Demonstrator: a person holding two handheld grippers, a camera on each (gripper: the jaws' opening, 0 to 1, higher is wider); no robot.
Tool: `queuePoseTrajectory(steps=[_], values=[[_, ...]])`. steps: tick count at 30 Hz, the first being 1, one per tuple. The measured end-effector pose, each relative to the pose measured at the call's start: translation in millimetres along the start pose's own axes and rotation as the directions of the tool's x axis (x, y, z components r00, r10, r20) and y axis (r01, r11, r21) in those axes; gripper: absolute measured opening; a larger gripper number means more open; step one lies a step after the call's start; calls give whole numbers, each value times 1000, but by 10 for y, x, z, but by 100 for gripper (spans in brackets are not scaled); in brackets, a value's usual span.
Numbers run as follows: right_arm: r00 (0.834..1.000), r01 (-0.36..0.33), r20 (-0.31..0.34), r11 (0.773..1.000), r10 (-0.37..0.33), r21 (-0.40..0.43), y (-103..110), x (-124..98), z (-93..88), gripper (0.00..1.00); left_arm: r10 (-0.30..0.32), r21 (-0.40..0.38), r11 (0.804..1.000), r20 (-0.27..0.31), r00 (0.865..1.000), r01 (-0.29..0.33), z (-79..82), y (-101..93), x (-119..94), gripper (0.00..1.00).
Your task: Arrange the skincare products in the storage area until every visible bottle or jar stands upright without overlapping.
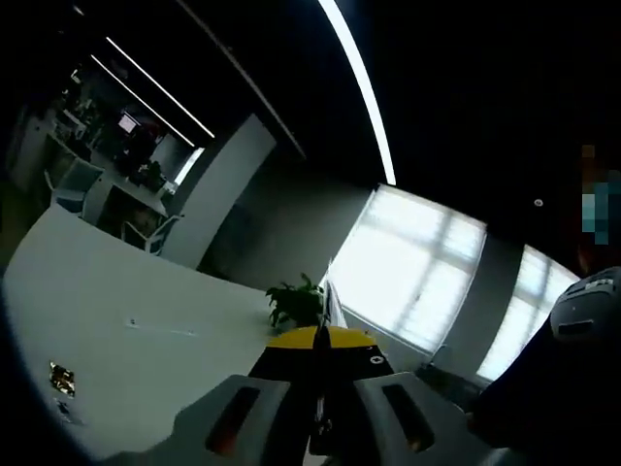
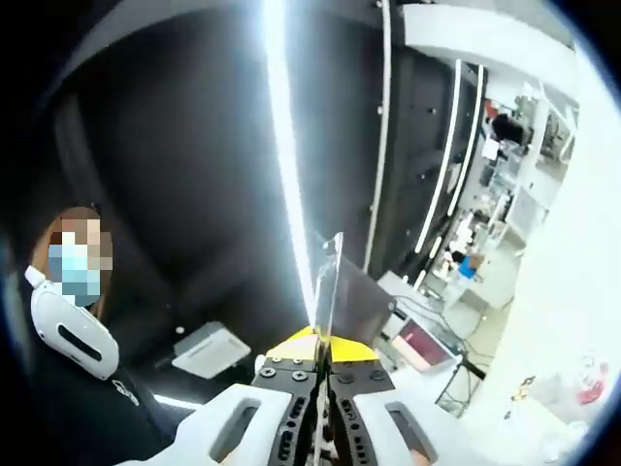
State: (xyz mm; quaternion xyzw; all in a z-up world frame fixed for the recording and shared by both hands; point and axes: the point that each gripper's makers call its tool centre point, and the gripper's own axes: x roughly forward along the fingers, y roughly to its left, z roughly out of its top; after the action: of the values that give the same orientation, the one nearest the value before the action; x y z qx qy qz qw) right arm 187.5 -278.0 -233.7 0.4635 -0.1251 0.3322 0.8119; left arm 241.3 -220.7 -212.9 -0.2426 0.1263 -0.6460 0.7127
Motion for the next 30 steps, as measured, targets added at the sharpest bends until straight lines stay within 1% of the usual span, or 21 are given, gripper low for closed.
queuePoseTrajectory(steps=[1, 3, 4, 5, 6, 9, 11, 12, 15, 16, 19, 20, 21, 23, 24, 25, 26, 28, 29, 30], values=[[1000, 8, -22, 1000, -8, -14, -1, 4, -7, 0, 8, 19, 1000, -23, 1000, -7, -47, 21, -9, 1], [998, 17, -55, 999, -20, -40, -9, 3, -17, 0, 0, 42, 999, -71, 997, 3, -145, 21, -22, 1], [998, 22, -64, 999, -25, -40, -20, 0, -18, 0, -1, 40, 999, -83, 997, 4, -170, 26, -26, 3], [997, 28, -76, 999, -31, -41, -39, -9, -22, 0, -12, 25, 1000, -121, 993, 15, -249, 25, -41, 5], [996, 31, -79, 999, -34, -39, -52, -14, -20, 0, -14, 29, 999, -128, 992, 18, -283, 33, -34, 7], [995, 36, -94, 999, -36, -4, -83, -32, -11, 0, -9, 55, 998, -211, 978, 21, -510, 60, -49, 14], [993, 34, -110, 999, -34, 1, -88, -27, -11, 0, -21, 52, 998, -233, 972, 34, -616, 43, -40, 17], [987, 23, -160, 1000, -21, 5, -79, -28, -53, 0, -29, 47, 998, -242, 970, 41, -656, 32, -42, 17], [972, 3, -236, 1000, 2, 20, -60, -13, -103, 0, -86, 10, 996, -271, 959, 93, -788, -43, -54, 17], [963, 5, -270, 999, 5, 35, -65, -3, -115, 0, -92, 5, 995, -270, 959, 97, -803, -51, -55, 15], [951, 18, -309, 999, -5, 39, -98, 50, -92, 0, -103, -21, 995, -260, 960, 101, -837, -60, -67, 12], [949, 14, -314, 999, -1, 37, -96, 63, -87, 0, -103, -31, 995, -250, 963, 99, -842, -80, -66, 11], [947, 12, -321, 999, 2, 42, -101, 72, -87, 0, -99, -50, 995, -225, 969, 90, -831, -94, -65, 9], [946, 19, -325, 999, -1, 50, -125, 81, -104, 0, -86, -81, 994, -181, 980, 72, -782, -81, -73, 6], [945, 18, -326, 998, 1, 56, -130, 84, -122, 0, -82, -110, 992, -151, 985, 66, -749, -66, -85, 7], [946, 19, -325, 998, 1, 59, -133, 86, -141, 0, -77, -122, 991, -142, 987, 60, -744, -51, -96, 6], [947, 23, -322, 998, -1, 66, -144, 91, -165, 0, -72, -118, 992, -148, 986, 55, -767, -39, -120, 6], [945, 32, -327, 997, -9, 66, -170, 96, -204, 0, -68, -126, 991, -140, 988, 51, -758, -8, -164, 1], [945, 36, -325, 998, -14, 60, -184, 97, -210, 0, -66, -134, 990, -135, 989, 48, -756, -2, -175, 1], [945, 34, -325, 999, -21, 32, -194, 107, -220, 0, -49, -120, 992, -123, 991, 34, -760, 11, -181, 1]])
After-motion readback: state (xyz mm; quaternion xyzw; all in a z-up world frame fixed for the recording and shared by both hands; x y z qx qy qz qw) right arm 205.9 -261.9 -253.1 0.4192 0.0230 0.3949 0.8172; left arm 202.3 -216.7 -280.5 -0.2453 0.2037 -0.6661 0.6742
